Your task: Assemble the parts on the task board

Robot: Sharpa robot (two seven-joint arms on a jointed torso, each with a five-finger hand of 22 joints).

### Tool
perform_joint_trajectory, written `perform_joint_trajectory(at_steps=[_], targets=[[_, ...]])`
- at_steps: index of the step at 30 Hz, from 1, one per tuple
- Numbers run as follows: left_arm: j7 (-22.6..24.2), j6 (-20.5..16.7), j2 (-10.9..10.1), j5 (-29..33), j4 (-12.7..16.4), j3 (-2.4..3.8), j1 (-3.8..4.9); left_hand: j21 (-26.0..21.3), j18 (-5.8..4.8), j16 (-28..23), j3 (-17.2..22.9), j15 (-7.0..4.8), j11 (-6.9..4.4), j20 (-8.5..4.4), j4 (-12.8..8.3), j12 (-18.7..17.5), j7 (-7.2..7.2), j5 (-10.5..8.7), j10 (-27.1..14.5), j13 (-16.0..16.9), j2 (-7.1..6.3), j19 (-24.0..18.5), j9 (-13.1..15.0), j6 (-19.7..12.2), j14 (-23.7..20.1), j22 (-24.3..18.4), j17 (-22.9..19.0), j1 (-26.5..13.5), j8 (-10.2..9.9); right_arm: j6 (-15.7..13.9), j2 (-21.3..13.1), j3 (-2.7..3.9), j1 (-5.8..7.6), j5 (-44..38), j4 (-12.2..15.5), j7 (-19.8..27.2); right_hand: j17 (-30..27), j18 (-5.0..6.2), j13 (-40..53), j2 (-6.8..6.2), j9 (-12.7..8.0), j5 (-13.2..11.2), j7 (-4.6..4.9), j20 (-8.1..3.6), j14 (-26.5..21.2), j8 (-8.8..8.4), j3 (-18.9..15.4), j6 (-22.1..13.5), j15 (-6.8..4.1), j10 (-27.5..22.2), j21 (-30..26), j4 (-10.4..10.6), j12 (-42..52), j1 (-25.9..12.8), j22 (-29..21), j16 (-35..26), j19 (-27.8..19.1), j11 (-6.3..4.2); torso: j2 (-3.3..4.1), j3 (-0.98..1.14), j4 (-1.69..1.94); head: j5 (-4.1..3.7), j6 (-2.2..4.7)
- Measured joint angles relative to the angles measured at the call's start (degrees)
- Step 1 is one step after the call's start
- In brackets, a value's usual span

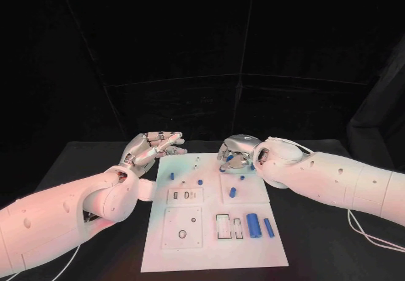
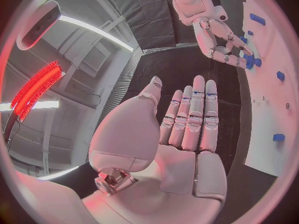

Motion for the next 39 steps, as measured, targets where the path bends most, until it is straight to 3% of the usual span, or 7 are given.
perform_joint_trajectory(at_steps=[2, 7, 14, 21, 28, 39], targets=[[-0.1, 0.2, -0.1, 0.0, 0.1, 0.0, 0.0, 0.0, 0.0, 0.0, 0.0, 0.0, 0.0, 0.0, 0.0, 0.0, 0.0, 0.0, 0.0, 0.0, 0.0, 0.0, 0.0, 0.0, 0.0, 0.0, 0.0, 0.0, 0.0, 0.5, 0.1, 0.0, 0.02, -0.7, -0.1, -0.4, 3.3, 0.0, 0.0, 0.02, 0.0, 0.0, 0.0, 0.12, 0.1, 0.0, 0.6, 0.0, 0.17, -0.5, 3.3, 0.2, 0.0, 0.0, 3.7, 3.2, -0.1, 0.07, 0.21, -0.01, 0.0, -0.01, 0.03], [-0.2, 0.5, -0.4, 0.0, 0.2, 0.0, 0.0, 0.0, 0.0, 0.0, -0.2, 0.0, 0.0, 0.01, -0.2, -0.2, 0.0, 0.0, 0.0, 0.0, 0.0, 0.0, 0.0, 0.0, 0.0, -0.1, 0.0, 0.0, -0.3, 1.4, 0.3, 0.0, 0.04, -2.1, -0.2, -1.1, 7.3, 0.01, 0.0, -0.21, 0.0, 0.0, 0.2, 0.61, 0.0, 0.0, 1.3, -0.2, 0.44, -0.8, 6.8, 0.4, 0.0, -0.2, 7.2, 7.1, -0.6, 0.38, 0.58, 0.01, 0.0, 0.04, 0.03], [-0.4, 0.8, -0.5, 0.0, 0.1, 0.0, 0.0, 0.0, -0.01, 0.0, -0.2, 0.0, 0.0, 0.01, -0.2, -0.2, 0.0, 0.0, 0.0, 0.0, 0.0, 0.0, 0.0, 0.0, 0.0, -0.1, 0.0, 0.0, -0.3, 2.4, 0.7, 0.0, 0.06, -3.1, -0.5, -1.7, 9.7, 0.02, 0.0, -0.21, 0.0, 0.0, 0.2, 0.8, 0.0, 0.0, 2.4, -0.2, 0.43, -1.0, 8.6, 0.5, 0.0, -0.2, 9.1, 9.5, -0.8, 0.59, 0.83, 0.02, 0.1, 0.03, -0.21], [-0.6, 1.0, -0.6, 0.0, 0.0, 0.0, 0.01, 0.0, -0.01, 0.0, -0.2, 0.0, 0.0, 0.01, -0.2, -0.2, 0.0, 0.0, 0.0, 0.0, 0.0, 0.0, 0.0, 0.0, 0.0, -0.1, 0.0, 0.0, -0.3, 3.3, 1.2, 0.0, 0.07, -3.5, -1.2, -1.8, 11.3, 0.02, 0.0, -0.18, 0.0, -0.2, 0.2, 1.01, 0.0, 0.0, 3.7, -0.2, 0.43, -1.0, 9.8, 0.7, 0.0, -0.2, 10.3, 10.9, -1.0, 0.59, 1.07, 0.15, 0.1, 0.3, -0.25], [-0.8, 1.2, -0.6, 0.0, -0.1, 0.01, 0.02, 0.0, -0.01, 0.0, -0.2, 0.0, 0.0, 0.04, -0.2, -0.5, 0.0, 0.0, 0.0, 0.0, 0.0, 0.4, 0.0, 0.0, 0.0, -0.2, 0.0, 0.0, -0.5, 4.3, 1.5, 0.0, 0.06, -3.7, -1.8, -1.9, 12.1, 0.03, -0.1, 1.58, 0.0, -2.1, 0.24, 1.21, 0.0, 0.01, 6.6, 0.3, 0.43, -1.0, 11.0, 0.9, 0.0, 0.2, 11.3, 12.1, -1.2, 0.59, 1.2, 0.19, 0.1, 0.3, -0.38], [-1.1, 1.4, -1.0, 0.0, 0.1, 0.01, 0.03, 0.0, -0.02, 0.0, -0.3, 0.0, 0.0, 0.04, -0.3, -0.5, 0.0, 0.0, 0.0, 0.0, 0.0, 0.4, 0.0, 0.0, 0.0, -0.2, 0.1, 0.0, -0.5, 5.4, 2.0, 0.06, 0.09, -3.7, -2.3, -2.1, 12.3, 0.03, -0.1, 1.63, 0.0, -2.5, 0.24, 1.4, 0.0, 0.0, 9.3, 0.7, 0.43, -0.9, 11.7, 1.1, 0.0, 0.2, 12.0, 12.7, -1.4, 0.48, 1.58, 0.3, 0.14, 0.17, -0.48]])
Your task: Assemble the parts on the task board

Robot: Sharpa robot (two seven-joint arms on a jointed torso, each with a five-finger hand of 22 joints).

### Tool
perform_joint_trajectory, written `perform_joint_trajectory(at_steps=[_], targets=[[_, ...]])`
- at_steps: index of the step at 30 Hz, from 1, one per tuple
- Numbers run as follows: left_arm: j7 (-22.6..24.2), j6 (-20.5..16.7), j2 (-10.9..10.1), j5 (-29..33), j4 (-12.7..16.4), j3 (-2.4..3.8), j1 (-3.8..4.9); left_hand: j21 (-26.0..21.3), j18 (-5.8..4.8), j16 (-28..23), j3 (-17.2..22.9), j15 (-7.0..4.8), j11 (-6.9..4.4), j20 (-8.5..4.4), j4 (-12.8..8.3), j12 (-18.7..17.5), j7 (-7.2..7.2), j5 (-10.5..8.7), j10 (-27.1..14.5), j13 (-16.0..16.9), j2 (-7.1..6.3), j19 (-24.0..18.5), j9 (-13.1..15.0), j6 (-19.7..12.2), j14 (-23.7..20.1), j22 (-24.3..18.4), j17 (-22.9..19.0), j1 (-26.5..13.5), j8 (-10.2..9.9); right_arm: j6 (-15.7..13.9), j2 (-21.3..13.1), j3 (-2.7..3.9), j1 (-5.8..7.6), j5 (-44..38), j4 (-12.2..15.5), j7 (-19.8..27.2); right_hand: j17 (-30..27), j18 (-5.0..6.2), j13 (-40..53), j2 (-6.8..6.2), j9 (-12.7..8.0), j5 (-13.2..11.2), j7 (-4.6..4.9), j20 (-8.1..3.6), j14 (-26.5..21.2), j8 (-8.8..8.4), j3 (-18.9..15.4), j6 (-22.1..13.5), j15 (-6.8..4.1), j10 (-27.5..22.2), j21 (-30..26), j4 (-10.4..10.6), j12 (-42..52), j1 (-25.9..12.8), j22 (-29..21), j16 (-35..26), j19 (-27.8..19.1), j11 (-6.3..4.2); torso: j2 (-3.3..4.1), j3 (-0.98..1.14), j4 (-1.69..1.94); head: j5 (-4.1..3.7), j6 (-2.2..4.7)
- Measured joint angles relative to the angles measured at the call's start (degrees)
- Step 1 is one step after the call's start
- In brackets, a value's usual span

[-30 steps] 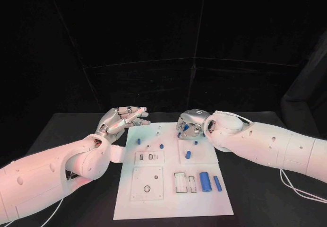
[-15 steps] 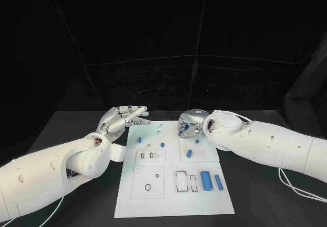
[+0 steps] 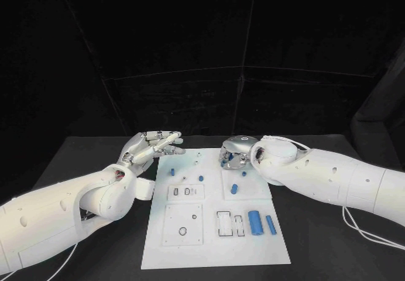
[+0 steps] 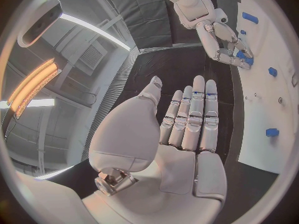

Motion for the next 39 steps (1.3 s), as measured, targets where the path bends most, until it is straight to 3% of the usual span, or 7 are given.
perform_joint_trajectory(at_steps=[11, 14, 20, 29, 39], targets=[[-0.2, 0.1, -0.1, 0.0, 0.0, 0.0, 0.01, 0.0, 0.0, 0.0, 0.0, 0.0, 0.0, 0.0, 0.0, 0.0, 0.0, 0.0, 0.0, 0.0, 0.0, 0.0, 0.0, 0.0, 0.0, -0.1, 0.0, 0.0, 0.0, -1.0, -0.2, 0.0, 0.09, 0.3, 0.3, 0.3, 0.1, 0.0, 0.0, -0.24, 0.1, -0.1, -0.12, 0.2, 0.0, -0.01, 3.2, 1.4, 0.0, 2.5, 1.4, 0.4, 0.1, -0.2, 1.2, 0.6, -0.2, -0.44, 0.25, 0.07, 0.05, -0.05, -0.23], [-0.2, 0.1, -0.2, 0.0, 0.0, 0.0, 0.01, 0.0, 0.0, 0.0, 0.0, 0.0, 0.0, 0.0, 0.0, 0.0, 0.0, 0.0, 0.0, 0.0, 0.0, 0.0, 0.0, 0.0, 0.0, -0.1, 0.0, 0.0, 0.0, -2.8, -0.5, -0.06, -0.04, 1.0, 0.9, 0.7, 0.1, -0.92, 0.1, -0.25, 0.2, -0.2, -0.1, 0.2, 0.0, -0.03, 4.0, 1.7, 0.0, 3.4, 1.8, 0.5, 0.5, -0.2, 1.9, 1.0, -0.2, -0.72, 0.25, 0.07, 0.05, -0.03, -0.18], [-0.3, 0.2, -0.4, 0.0, 0.1, 0.0, 0.03, 0.0, 0.0, -0.3, 0.0, 0.0, 0.0, 0.0, 0.0, 0.0, 0.0, 0.0, 0.0, 0.0, 0.0, 0.0, 0.0, 0.0, 0.0, -0.1, 0.0, 0.0, 0.0, -7.5, -0.5, -0.03, -0.05, 2.4, 1.3, 1.4, 0.2, -0.92, 0.3, -0.56, 0.2, -0.3, -0.13, -0.06, 0.0, 0.05, 4.5, 2.1, 0.0, 3.8, 2.0, 0.7, 0.5, -0.5, 2.3, 1.0, 0.0, -0.71, 0.25, -0.04, 0.08, 0.05, 0.19], [-0.4, 0.3, -0.3, 0.0, 0.1, 0.0, 0.07, 0.0, -0.01, -0.3, 0.0, 0.0, 0.0, 0.0, 0.0, 0.0, 0.0, 0.0, 0.0, 0.0, 0.0, 0.0, 0.0, 0.0, 0.0, -0.1, 0.0, 0.0, 0.0, -12.9, 3.9, 0.01, 0.09, 4.2, -3.2, 2.4, 0.4, -0.92, 0.2, -0.8, 0.2, -0.4, -0.13, -0.24, 0.0, 0.05, 5.0, 2.1, 0.0, 3.8, 2.5, 0.8, 0.5, -0.3, 2.6, 1.2, -0.2, -0.71, 0.37, -0.02, 0.38, 0.37, 0.54], [-0.4, 0.4, -0.1, 0.0, 0.1, 0.0, 0.16, 0.0, -0.01, -0.3, 0.0, 0.0, 0.0, 0.0, 0.0, 0.0, 0.0, 0.0, 0.0, 0.0, 0.0, 0.0, 0.0, 0.0, 0.0, -0.1, 0.0, 0.0, 0.0, -13.4, 8.8, 0.01, 0.18, 5.2, -8.2, 3.0, 0.3, -0.91, 0.1, -1.16, 0.2, -0.4, -0.13, -0.24, 0.0, 0.04, 5.4, 2.1, 0.0, 3.8, 2.5, 1.2, 0.1, -0.7, 2.8, 1.4, -0.2, -0.71, 0.63, -0.08, 0.66, 0.53, 0.29]])
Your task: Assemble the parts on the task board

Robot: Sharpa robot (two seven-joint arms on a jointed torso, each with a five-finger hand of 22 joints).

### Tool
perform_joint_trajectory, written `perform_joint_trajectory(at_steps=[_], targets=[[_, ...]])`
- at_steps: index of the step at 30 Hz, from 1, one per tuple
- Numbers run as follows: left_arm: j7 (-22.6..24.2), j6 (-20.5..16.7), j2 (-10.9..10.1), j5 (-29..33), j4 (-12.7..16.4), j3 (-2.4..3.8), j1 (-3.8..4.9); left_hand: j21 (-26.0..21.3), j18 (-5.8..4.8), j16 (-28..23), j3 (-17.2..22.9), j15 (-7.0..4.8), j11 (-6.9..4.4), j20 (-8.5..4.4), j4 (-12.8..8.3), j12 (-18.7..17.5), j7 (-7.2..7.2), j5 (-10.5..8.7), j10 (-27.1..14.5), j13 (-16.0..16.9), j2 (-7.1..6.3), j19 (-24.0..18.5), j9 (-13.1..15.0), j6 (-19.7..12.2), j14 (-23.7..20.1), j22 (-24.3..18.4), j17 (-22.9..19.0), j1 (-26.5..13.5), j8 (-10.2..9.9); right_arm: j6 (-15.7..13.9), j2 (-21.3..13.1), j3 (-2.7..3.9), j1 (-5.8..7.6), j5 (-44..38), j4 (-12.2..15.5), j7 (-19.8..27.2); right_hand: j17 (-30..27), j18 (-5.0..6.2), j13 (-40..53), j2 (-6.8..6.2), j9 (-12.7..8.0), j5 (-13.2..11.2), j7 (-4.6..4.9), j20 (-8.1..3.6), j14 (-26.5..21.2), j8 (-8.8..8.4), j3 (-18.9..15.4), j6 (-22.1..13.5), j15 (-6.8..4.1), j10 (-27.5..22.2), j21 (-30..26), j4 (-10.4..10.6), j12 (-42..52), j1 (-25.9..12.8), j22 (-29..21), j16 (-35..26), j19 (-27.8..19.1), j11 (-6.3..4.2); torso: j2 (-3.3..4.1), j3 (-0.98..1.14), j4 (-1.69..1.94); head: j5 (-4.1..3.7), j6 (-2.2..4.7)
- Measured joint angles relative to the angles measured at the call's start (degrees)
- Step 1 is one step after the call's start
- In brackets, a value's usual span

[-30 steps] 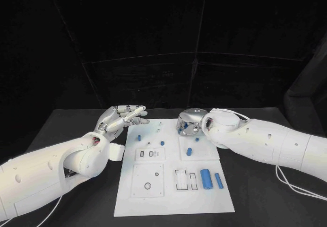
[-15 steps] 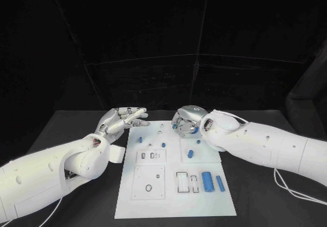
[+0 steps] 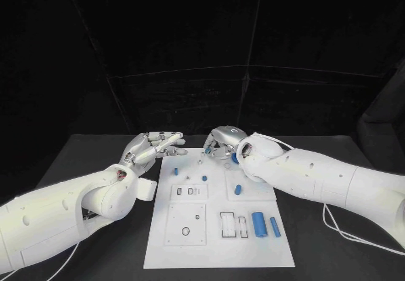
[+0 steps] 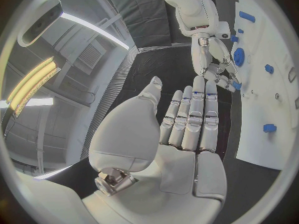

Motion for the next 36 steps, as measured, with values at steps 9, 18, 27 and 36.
perform_joint_trajectory(at_steps=[9, 18, 27, 36], targets=[[-0.1, 0.0, 0.0, 0.0, 0.1, 0.0, 0.12, 0.0, 0.0, 0.0, 0.0, 0.0, 0.0, 0.0, 0.0, 0.0, 0.0, 0.0, 0.0, 0.0, 0.0, 0.0, 0.0, 0.0, 0.0, 0.0, 0.0, 0.0, 0.0, 0.5, 1.6, -0.01, 0.25, 0.2, -1.9, 0.1, 0.0, 0.0, -0.1, -0.16, -0.1, 0.0, 0.0, 0.0, 0.0, -0.01, 0.4, 0.0, 0.0, 0.0, 0.3, 0.1, 0.0, -0.2, 0.1, 0.0, 0.0, 0.0, 0.28, -0.08, 0.1, -0.35, 0.04], [-0.2, 0.1, 0.0, 0.0, 0.2, 0.0, 0.17, 0.0, 0.0, 0.0, 0.0, 0.0, 0.0, 0.0, 0.0, -0.3, 0.0, 0.0, 0.0, 0.0, 0.0, 0.0, 0.0, 0.0, 0.0, -0.1, 0.0, 0.0, -0.2, 1.9, 2.6, -0.01, 0.3, 0.0, -3.0, -0.2, -0.1, 0.0, -0.1, -0.82, -0.1, -0.2, 0.21, 0.0, 0.0, 0.0, 0.6, -0.2, 0.0, -0.2, 0.3, 0.2, -0.2, -0.4, 0.1, 0.0, 0.0, 0.22, 0.44, -0.12, 0.19, -0.23, -0.1], [-0.3, 0.1, 0.0, 0.0, 0.3, 0.0, 0.25, 0.0, 0.0, 0.0, 0.0, 0.0, 0.0, 0.0, 0.0, -0.3, 0.0, 0.0, 0.0, 0.0, 0.0, 0.0, 0.0, 0.0, 0.0, -0.1, 0.0, 0.0, -0.2, 2.8, 3.4, 0.07, 0.46, -0.8, -3.5, -1.0, -0.2, 0.01, -0.1, -0.85, -0.1, -0.2, 0.21, 0.0, 0.0, -0.02, 0.8, -0.2, 0.0, -0.2, 0.3, 0.4, -0.2, -0.4, 0.1, 0.0, 0.0, 0.22, 0.53, -0.17, 0.24, -0.12, -0.4], [-0.4, 0.2, 0.0, 0.0, 0.3, 0.01, 0.3, 0.0, 0.0, 0.0, 0.0, 0.0, 0.0, 0.0, 0.0, -0.3, 0.0, 0.0, 0.0, 0.0, 0.0, 0.0, 0.0, 0.0, 0.0, -0.1, 0.0, 0.0, -0.2, 3.6, 3.9, 0.0, 0.35, -1.3, -4.3, -1.7, -2.0, 0.01, -0.3, -3.25, -0.3, -0.6, 0.83, 0.6, 0.2, -0.34, 1.2, -3.3, 0.68, -4.5, -0.5, 1.3, -0.2, -1.4, -1.9, -0.4, -1.2, 1.07, 0.53, -0.18, 0.23, -0.02, -0.59]])
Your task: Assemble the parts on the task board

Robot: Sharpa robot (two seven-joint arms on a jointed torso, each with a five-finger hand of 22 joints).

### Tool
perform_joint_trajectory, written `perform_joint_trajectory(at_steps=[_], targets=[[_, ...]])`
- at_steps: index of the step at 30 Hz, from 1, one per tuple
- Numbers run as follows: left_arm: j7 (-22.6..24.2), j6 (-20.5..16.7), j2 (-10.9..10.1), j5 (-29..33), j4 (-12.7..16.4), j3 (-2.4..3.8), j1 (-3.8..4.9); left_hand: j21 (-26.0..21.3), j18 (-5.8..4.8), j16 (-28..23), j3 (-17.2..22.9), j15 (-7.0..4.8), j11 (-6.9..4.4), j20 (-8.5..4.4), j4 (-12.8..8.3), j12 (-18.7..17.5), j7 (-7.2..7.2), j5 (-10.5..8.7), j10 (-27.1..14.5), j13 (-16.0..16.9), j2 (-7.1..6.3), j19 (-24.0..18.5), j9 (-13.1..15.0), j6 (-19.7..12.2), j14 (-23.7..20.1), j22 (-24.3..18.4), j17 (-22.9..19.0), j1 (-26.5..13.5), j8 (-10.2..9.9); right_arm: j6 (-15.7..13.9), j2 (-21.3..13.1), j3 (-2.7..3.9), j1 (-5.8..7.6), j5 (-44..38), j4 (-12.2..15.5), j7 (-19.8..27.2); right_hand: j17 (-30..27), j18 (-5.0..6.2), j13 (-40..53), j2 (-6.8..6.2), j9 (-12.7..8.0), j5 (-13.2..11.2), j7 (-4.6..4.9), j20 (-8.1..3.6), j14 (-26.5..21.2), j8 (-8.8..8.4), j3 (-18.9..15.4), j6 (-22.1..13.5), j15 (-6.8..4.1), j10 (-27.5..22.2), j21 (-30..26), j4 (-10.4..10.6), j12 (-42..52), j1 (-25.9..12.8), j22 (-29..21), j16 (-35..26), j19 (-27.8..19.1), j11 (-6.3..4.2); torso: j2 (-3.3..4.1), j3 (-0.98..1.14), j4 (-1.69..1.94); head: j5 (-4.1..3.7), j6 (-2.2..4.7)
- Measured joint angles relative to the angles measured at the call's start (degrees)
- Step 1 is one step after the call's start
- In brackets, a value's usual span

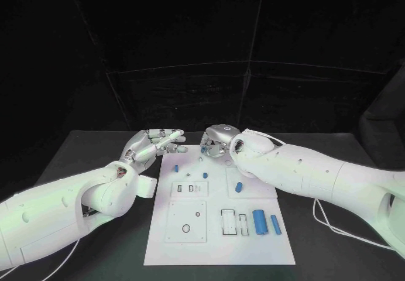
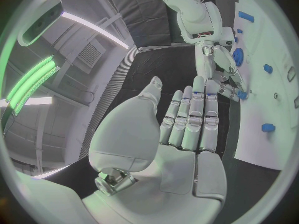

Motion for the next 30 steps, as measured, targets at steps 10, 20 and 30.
perform_joint_trajectory(at_steps=[10, 20, 30], targets=[[-0.2, 0.1, -0.1, 0.0, 0.0, 0.0, 0.06, 0.0, 0.0, 0.0, -0.2, 0.0, 0.0, 0.0, -0.2, 0.0, 0.0, 0.0, 0.0, 0.0, 0.0, 0.0, 0.0, 0.0, 0.0, 0.0, 0.0, 0.0, 0.0, -0.1, -0.3, -0.01, -0.01, -0.2, 0.3, -0.3, -3.5, 0.0, 0.2, -2.48, -0.2, -0.6, 0.98, 0.96, -0.3, 0.0, -5.4, -12.1, 0.65, -9.4, -3.6, 2.8, 0.7, 1.1, -5.7, -1.6, -2.4, 1.28, 0.01, 0.0, -0.08, 0.11, 0.15], [-0.3, 0.2, -0.8, 0.0, 0.1, 0.0, 0.08, 0.0, 0.0, -0.2, -0.2, 0.0, 0.0, 0.0, -0.2, 0.0, 0.0, 0.0, 0.0, 0.0, 0.0, 0.0, 0.0, 0.0, 0.0, -0.1, 0.0, 0.0, 0.0, -3.5, -9.0, -0.03, 0.63, 2.3, 8.6, -1.1, 2.8, 0.01, 2.2, -1.82, 0.6, 2.6, 0.01, -0.19, -0.2, 1.6, -6.1, -4.0, -0.32, 4.1, 0.1, 4.5, 7.2, 1.8, 0.1, 2.0, 0.4, -0.76, -0.04, 0.1, -0.6, -0.23, 0.52], [-0.4, 0.3, -0.9, 0.0, 0.0, 0.0, 0.11, -0.3, -0.01, -0.2, -0.2, 0.0, 0.0, 0.0, -0.2, 0.0, 0.0, 0.0, 0.0, 0.0, 0.0, 0.0, 0.0, 0.0, 0.0, -0.1, 0.0, 0.0, 0.0, -1.2, -18.6, 1.0, 1.54, 8.4, 15.9, -5.7, 12.3, -1.38, 34.1, -5.85, 0.4, 4.6, -2.2, -2.64, -0.2, 1.46, -16.5, -5.3, -2.98, 11.4, 6.2, 11.7, 39.0, 0.7, 9.6, 7.7, 4.1, -3.28, -0.11, 0.28, -1.35, -0.66, 0.92]])
